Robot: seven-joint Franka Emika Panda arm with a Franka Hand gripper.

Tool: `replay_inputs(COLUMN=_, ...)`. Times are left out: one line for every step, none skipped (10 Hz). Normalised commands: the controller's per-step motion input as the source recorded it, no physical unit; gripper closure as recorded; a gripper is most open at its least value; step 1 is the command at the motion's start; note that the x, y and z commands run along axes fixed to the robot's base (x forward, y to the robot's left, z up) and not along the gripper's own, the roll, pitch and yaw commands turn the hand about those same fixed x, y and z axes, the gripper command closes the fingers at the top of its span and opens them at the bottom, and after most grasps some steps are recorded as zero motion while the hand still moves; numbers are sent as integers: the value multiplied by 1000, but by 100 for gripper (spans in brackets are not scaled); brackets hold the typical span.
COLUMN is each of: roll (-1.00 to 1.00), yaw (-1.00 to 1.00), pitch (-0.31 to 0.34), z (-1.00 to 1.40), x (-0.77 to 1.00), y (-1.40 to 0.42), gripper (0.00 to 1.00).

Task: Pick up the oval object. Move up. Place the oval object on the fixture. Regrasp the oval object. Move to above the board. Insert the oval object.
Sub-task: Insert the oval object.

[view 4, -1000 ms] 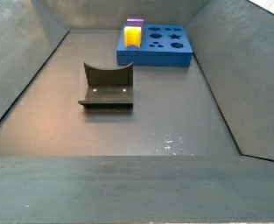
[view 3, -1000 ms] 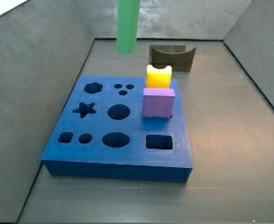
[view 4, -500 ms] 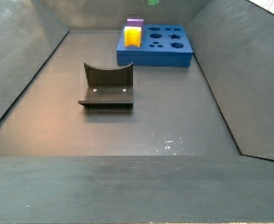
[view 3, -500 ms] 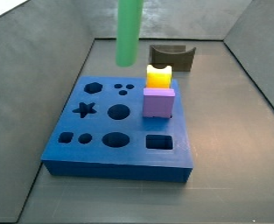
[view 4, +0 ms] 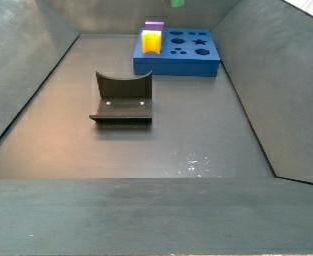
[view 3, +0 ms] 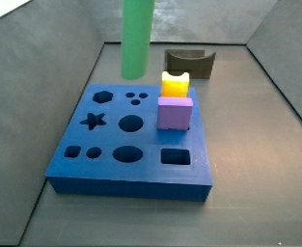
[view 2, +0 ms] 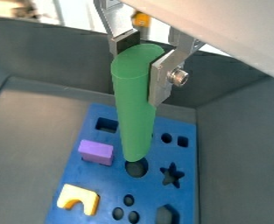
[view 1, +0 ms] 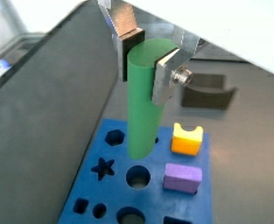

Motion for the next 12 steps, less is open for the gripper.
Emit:
replay_inputs(roll=0, yaw=-977, pitch=0, z=-263, x=0, y=-169, gripper=100)
replay_inputs(roll=0, yaw=-889, pitch=-41, z=-223, x=0, y=-297, gripper=100)
replay_inputs(roll=0, yaw=-797, pitch=-69, z=-191, x=0, y=-414, gripper=100)
replay_inputs(roll=0, yaw=-774, pitch=-67, z=-183, x=0, y=-446, gripper=100)
replay_inputs(roll=0, yaw=-760, pitch=-64, z=-169, x=0, y=-463, gripper=100)
replay_inputs(roll=-19, yaw=-446, pitch=-24, z=-40, x=0, y=-234, gripper=100)
replay_inputs(roll=0, yaw=0, pitch=0, z=-83, x=0, y=-103, gripper=100)
replay_inputs(roll=0, yaw=-917, pitch=-6, z=-189, x=-63, y=-66, gripper=100)
replay_inputs(roll=0, yaw=-1000, pitch=0, z=-194, x=0, y=0, gripper=100)
replay_inputs(roll=0, yaw=-1000, pitch=0, z=-200, x=0, y=0, gripper=100)
replay_inputs(roll=0, yaw=-1000, pitch=0, z=-209, x=0, y=0, gripper=100)
replay_inputs(roll=0, yaw=-1000, pitch=-3, z=-283, x=0, y=0, gripper=100)
